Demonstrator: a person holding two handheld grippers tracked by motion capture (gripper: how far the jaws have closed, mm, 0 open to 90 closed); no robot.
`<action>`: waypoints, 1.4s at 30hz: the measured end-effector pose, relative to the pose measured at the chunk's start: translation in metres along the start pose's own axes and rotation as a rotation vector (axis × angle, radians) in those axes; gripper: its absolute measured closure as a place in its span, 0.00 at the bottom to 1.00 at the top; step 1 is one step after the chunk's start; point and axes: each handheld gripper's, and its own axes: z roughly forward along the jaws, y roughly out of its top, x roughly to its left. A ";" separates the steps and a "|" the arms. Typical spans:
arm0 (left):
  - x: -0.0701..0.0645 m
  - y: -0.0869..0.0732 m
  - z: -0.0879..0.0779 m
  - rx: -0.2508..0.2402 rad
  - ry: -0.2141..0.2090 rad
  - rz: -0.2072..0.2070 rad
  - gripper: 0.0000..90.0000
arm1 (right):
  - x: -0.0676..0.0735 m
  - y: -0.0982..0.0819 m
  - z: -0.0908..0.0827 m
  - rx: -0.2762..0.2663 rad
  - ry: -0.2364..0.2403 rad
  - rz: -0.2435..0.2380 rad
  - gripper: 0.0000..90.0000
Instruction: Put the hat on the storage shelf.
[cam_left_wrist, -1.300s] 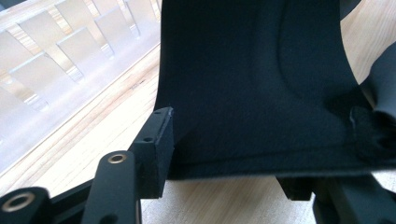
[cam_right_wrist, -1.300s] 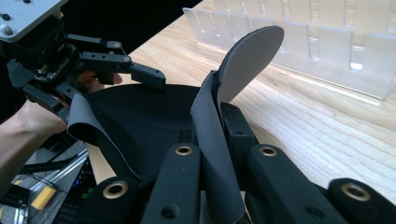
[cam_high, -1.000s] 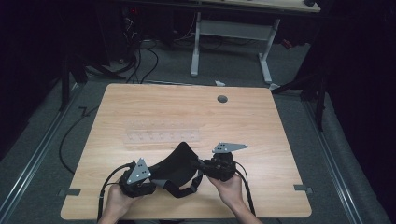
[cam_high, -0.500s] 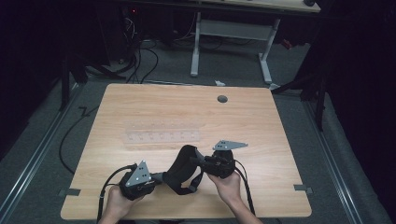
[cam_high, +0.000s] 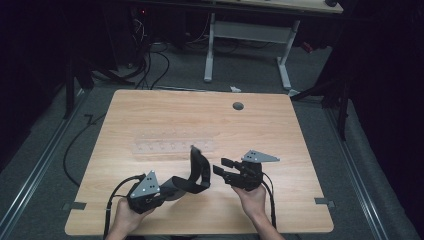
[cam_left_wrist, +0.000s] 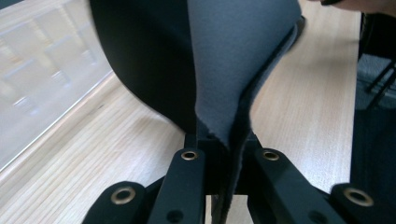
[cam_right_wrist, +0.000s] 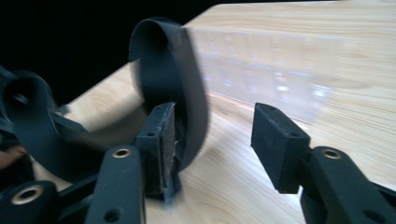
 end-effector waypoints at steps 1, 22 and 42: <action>0.002 0.001 -0.001 -0.004 0.004 -0.005 0.96 | -0.002 -0.002 -0.002 0.003 -0.032 -0.015 0.52; 0.015 0.016 -0.022 -0.120 0.011 -0.105 0.96 | -0.080 -0.053 -0.013 0.176 -0.508 -0.020 0.45; 0.025 0.038 -0.041 -0.212 0.025 -0.149 0.96 | -0.086 -0.054 -0.011 0.227 -0.544 -0.003 0.41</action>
